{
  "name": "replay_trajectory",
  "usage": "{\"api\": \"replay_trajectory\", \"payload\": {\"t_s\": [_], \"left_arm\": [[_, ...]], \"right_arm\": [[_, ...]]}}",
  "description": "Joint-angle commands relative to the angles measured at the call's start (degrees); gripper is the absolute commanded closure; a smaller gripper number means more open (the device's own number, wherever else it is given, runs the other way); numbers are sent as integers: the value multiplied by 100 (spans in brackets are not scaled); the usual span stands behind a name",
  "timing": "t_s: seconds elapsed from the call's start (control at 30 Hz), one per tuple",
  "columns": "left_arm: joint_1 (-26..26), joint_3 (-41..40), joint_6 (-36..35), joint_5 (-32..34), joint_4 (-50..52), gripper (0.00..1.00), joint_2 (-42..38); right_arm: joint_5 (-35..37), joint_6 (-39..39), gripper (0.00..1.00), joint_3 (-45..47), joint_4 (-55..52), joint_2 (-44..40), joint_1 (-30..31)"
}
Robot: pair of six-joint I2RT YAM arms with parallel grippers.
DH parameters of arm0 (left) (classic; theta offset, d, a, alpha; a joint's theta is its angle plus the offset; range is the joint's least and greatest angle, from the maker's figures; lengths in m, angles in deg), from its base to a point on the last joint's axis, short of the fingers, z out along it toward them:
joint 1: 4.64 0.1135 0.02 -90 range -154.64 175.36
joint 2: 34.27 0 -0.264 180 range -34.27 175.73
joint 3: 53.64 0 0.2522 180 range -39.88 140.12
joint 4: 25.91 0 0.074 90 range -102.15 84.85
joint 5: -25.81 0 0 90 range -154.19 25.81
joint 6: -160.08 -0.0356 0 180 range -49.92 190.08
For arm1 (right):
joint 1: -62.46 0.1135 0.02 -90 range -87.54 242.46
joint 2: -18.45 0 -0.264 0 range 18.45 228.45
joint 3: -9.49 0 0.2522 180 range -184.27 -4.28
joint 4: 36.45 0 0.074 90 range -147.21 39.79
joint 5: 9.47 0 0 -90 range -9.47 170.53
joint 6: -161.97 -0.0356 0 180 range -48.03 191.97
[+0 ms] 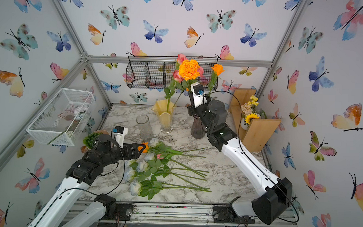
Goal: Arrange the flowers in different vases according to their colors
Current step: Insert the flower into the vase.
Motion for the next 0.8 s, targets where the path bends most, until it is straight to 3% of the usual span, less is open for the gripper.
{"api": "replay_trajectory", "payload": {"t_s": [0.0, 0.27, 0.77], "left_arm": [[28, -61, -45, -131, -78, 1, 20], [44, -54, -63, -175, -82, 1, 70], [117, -62, -77, -245, -95, 1, 112]], "right_arm": [[105, -474, 98, -27, 585, 185, -318], [30, -998, 98, 763, 1140, 248, -759], [198, -1361, 98, 1773, 1219, 540, -817]]}}
